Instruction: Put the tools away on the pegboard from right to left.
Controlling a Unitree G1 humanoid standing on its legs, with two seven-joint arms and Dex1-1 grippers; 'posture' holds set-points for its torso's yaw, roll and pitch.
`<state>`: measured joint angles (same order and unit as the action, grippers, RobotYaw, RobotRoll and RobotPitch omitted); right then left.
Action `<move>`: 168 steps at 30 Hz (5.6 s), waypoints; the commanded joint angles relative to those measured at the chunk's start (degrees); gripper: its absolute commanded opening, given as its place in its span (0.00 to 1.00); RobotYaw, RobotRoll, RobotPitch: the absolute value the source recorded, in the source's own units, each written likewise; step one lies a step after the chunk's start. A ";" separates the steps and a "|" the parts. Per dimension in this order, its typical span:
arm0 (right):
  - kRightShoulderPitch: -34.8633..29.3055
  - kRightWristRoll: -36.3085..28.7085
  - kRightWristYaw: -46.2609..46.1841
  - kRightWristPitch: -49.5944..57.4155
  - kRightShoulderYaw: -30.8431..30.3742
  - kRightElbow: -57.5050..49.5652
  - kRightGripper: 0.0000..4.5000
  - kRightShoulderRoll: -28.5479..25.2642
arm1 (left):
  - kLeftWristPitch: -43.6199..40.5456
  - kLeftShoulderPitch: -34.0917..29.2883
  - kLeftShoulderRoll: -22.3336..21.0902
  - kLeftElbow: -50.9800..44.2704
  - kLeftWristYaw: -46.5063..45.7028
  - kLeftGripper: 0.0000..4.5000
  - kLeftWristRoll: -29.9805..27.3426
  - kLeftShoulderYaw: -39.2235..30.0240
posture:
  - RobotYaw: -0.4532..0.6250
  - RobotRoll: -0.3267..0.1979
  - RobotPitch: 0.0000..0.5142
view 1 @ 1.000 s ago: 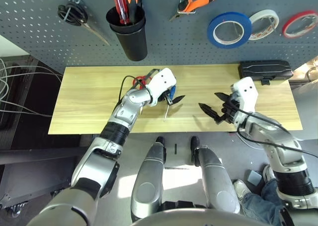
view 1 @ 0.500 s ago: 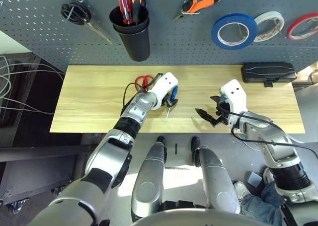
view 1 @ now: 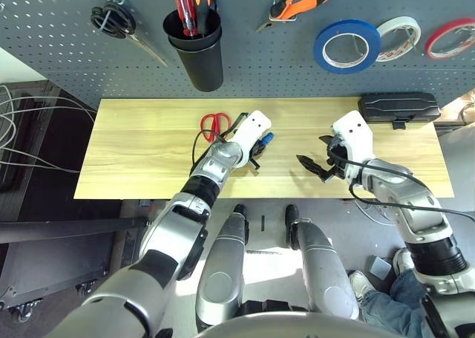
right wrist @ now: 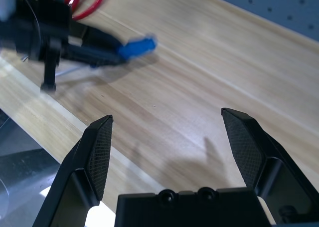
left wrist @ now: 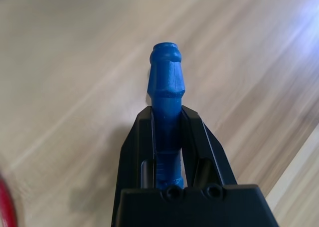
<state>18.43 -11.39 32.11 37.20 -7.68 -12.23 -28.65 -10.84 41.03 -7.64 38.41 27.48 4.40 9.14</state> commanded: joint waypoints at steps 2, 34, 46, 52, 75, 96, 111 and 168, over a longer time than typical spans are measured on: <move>0.66 -0.24 4.69 -3.65 0.48 3.18 1.00 -2.55 | 8.57 -6.38 1.31 -20.85 7.32 0.13 -9.43 -2.05 | 0.51 0.62 0.80; 17.29 -4.40 10.83 -13.38 0.90 7.93 1.00 9.61 | 12.87 9.26 -3.20 -50.25 -8.58 0.13 -13.14 -12.36 | 0.55 0.62 0.77; 23.99 -7.17 8.01 -21.11 4.44 12.08 1.00 17.84 | 14.73 8.89 -8.08 -45.85 -14.12 0.13 -9.62 -15.88 | 0.57 0.62 0.76; 25.18 -7.99 7.78 -22.52 4.46 12.56 1.00 19.47 | 14.75 7.16 -8.48 -42.76 -15.64 0.13 -8.48 -15.85 | 0.57 0.62 0.76; 18.22 -8.48 8.59 -13.64 3.64 10.98 1.00 11.79 | 15.79 8.07 -9.70 -48.16 -6.42 1.00 -10.51 -7.09 | 0.56 0.62 0.74; 4.28 4.04 3.31 2.28 -0.94 14.78 1.00 0.46 | -11.88 -10.48 -6.21 -39.15 4.04 1.00 -5.21 13.06 | 0.54 0.62 0.77; 10.06 1.85 0.35 13.05 -1.67 11.52 1.00 7.32 | -14.97 -9.39 -8.89 -17.72 -14.27 1.00 1.13 -1.33 | 0.54 0.62 0.77; 16.14 1.31 -5.00 8.78 -2.45 16.16 1.00 19.36 | -14.09 -1.08 -7.20 15.09 -13.42 0.00 -1.45 -9.78 | 0.53 0.62 0.80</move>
<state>35.11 -9.70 26.53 46.50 -9.88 3.21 -9.25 -21.22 44.11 -15.88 51.42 13.16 3.53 -1.18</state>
